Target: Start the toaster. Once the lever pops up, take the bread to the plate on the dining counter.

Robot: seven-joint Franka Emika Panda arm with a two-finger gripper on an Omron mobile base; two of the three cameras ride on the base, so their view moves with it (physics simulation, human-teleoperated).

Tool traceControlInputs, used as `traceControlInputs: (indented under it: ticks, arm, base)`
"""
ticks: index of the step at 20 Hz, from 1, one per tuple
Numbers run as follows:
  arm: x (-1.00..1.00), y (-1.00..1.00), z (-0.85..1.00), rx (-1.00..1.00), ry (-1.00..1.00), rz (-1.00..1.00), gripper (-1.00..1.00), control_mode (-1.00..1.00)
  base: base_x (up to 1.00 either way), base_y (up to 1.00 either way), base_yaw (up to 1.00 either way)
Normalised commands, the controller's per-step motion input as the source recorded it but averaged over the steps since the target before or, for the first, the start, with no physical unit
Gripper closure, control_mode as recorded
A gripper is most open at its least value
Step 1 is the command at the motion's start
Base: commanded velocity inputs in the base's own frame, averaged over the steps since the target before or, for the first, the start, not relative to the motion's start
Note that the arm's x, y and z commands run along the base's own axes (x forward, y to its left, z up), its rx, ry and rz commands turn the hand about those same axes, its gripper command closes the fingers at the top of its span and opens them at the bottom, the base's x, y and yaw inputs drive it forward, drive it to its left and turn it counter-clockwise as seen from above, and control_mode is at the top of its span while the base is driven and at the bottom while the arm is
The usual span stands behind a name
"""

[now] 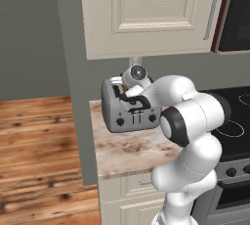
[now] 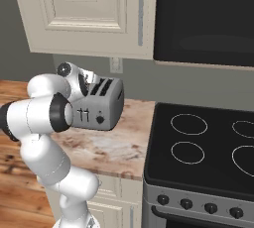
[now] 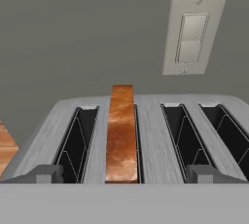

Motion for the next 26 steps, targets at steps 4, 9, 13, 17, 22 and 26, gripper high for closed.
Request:
traceControlInputs:
  ticks: [4,9,13,17,22,26]
  arm:
    - [0.00,0.00,-0.03,0.00,0.02,0.00,-1.00,-1.00]
    - [0.03,0.00,-0.05,0.00,0.02,0.00,-1.00,-1.00]
    - [0.06,0.00,-0.03,0.00,0.01,0.00,-1.00,-1.00]
    - [0.08,0.00,0.00,0.00,0.00,0.00,-1.00,-1.00]
    - [0.00,0.00,0.00,0.00,0.01,0.00,-1.00,-1.00]
    - [0.00,0.00,0.00,0.00,0.01,0.00,1.00,-1.00]
  base:
    - [0.00,0.00,0.00]
    - [0.00,0.00,0.00]
    - [0.00,0.00,0.00]
    - [0.00,0.00,0.00]
    - [0.00,0.00,0.00]
    - [0.00,0.00,0.00]
